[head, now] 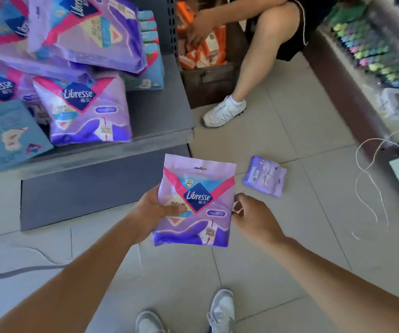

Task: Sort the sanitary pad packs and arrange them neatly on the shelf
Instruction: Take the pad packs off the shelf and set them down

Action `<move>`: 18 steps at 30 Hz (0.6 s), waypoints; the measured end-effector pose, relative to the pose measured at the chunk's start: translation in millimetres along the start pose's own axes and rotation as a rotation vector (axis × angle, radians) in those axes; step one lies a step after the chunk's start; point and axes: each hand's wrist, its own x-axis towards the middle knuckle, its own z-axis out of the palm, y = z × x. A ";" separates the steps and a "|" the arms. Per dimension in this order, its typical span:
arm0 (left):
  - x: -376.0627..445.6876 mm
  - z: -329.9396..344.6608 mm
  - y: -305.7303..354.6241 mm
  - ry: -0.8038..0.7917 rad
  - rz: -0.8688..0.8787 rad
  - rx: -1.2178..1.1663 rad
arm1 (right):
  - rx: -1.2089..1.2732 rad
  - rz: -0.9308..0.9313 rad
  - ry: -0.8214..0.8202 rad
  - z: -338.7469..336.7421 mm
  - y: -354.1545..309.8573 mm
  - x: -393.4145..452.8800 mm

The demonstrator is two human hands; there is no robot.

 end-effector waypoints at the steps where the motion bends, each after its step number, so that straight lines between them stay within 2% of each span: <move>1: 14.8 11.9 -4.7 -0.014 -0.006 0.014 | -0.070 -0.007 0.012 -1.1 14.2 5.4; 5: 68.2 48.9 -22.6 -0.055 -0.014 0.055 | -0.322 -0.019 0.029 -4.7 62.5 24.9; 7: 94.5 64.3 -33.3 -0.067 -0.021 0.054 | -0.363 -0.002 0.038 -1.5 86.1 37.6; 12: 163.8 88.2 -66.9 -0.094 -0.036 0.070 | -0.253 0.093 0.085 28.7 148.4 78.4; 18: 257.3 87.5 -125.5 -0.089 -0.020 0.099 | -0.114 0.286 0.136 96.6 223.0 156.1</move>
